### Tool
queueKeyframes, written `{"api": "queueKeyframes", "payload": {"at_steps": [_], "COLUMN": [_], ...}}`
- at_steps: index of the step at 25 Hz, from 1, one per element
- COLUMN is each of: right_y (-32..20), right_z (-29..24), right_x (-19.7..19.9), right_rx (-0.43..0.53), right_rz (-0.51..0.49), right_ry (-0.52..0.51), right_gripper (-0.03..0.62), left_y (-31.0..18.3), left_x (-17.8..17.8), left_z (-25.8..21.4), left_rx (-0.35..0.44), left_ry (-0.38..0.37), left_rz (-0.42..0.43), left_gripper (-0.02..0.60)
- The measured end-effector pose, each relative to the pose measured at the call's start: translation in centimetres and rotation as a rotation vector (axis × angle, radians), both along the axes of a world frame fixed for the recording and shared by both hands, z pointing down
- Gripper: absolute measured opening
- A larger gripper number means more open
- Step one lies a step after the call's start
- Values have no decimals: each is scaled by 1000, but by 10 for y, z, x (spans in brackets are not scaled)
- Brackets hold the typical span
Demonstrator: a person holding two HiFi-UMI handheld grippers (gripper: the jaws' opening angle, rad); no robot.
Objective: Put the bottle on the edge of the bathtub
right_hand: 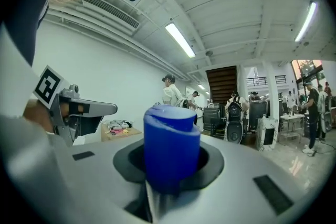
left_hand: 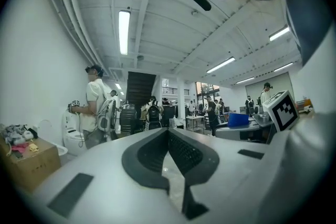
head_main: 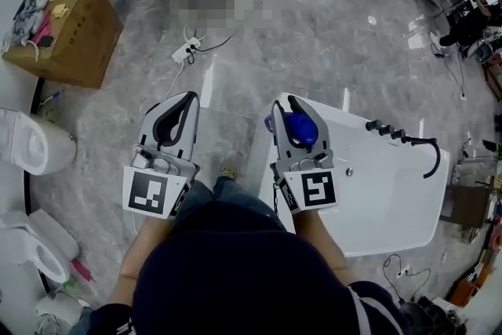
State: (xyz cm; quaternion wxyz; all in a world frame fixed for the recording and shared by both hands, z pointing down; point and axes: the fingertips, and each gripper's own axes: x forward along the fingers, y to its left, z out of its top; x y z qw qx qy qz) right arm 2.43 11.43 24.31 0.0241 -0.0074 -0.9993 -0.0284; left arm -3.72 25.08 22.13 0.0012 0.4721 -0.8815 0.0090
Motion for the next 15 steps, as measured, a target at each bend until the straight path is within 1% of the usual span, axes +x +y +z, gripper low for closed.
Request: {"api": "queueKeyframes", "payload": {"at_steps": [5,8,15], "right_y": [-42,-61,-122], "right_z": [9,13,20], "right_x": [9,7,-2], "right_rx": [0,11,26], "right_rz": [114,193,465], "right_ry": [43,49,50], "right_gripper": [112,112,112], "left_y": [-54,-84,-187], "left_x": [-16,-33,-70], "left_z": [5,16,36], "left_rx": [0,1,15], "left_ry": [21,39,66], "left_rz": [121,203,507], "left_gripper": [23,23,23]}}
